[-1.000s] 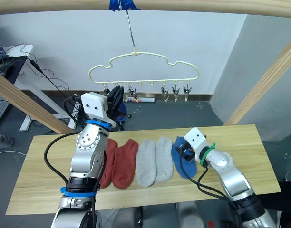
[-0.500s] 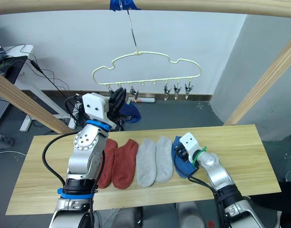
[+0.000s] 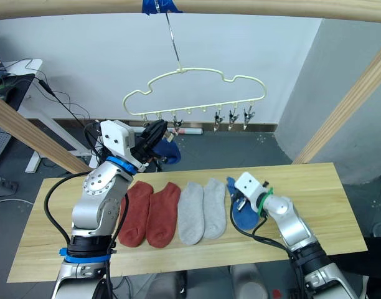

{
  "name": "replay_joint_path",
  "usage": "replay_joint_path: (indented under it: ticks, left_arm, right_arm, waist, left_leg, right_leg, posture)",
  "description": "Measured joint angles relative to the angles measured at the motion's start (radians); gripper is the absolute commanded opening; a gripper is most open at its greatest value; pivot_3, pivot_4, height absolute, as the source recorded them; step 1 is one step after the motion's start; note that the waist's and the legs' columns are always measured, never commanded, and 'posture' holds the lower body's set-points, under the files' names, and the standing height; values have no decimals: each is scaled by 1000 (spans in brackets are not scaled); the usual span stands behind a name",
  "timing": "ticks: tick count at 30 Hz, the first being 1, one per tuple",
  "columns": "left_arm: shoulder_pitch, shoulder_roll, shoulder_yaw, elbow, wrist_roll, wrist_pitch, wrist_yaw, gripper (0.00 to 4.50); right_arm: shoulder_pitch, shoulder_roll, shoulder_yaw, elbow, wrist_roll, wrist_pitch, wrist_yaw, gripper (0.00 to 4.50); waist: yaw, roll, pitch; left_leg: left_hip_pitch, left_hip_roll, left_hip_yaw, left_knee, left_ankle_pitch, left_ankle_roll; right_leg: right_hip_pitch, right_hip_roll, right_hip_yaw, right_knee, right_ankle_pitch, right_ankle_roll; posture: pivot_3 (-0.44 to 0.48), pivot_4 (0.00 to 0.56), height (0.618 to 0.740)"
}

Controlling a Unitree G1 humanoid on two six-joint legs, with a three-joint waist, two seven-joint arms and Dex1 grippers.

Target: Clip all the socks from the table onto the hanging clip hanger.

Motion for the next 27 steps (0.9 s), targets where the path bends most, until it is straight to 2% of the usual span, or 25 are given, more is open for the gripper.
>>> replay_joint_path:
  ticks: [3, 6, 13, 27]
  left_arm:
    - [-9, 15, 12, -6, -31, 34, -11, 0]
    - [-22, 19, 17, -9, -38, 58, -14, 0]
    - [-31, 15, 14, -15, -47, 67, -14, 0]
    - [-23, 15, 11, -35, -47, 84, -14, 0]
  right_arm:
    - [-90, 30, 18, -44, -10, -2, 20, 31]
    - [-174, 114, 62, -29, -19, 1, 31, 31]
    - [-279, 281, 104, 147, -28, -24, -4, 31]
    - [-348, 361, 64, 255, -25, -71, -73, 31]
  waist:
    - [2, 0, 0]
    - [3, 0, 0]
    - [9, 0, 0]
    - [5, 0, 0]
  left_leg:
    - [0, 0, -1, 0, 0, 0]
    - [-1, 0, -1, 0, 0, 0]
    - [-2, -2, -1, 0, 0, 0]
    - [-2, -1, -1, 0, 0, 0]
  right_leg:
    - [0, 1, -1, 0, 0, 0]
    - [0, 0, -1, 0, 0, 0]
    - [-1, -4, -2, -2, 0, 0]
    - [-1, -3, -2, 0, 0, -1]
  posture:
    - [-181, 281, 740]
    - [-179, 266, 740]
    - [-170, 255, 740]
    - [-175, 249, 740]
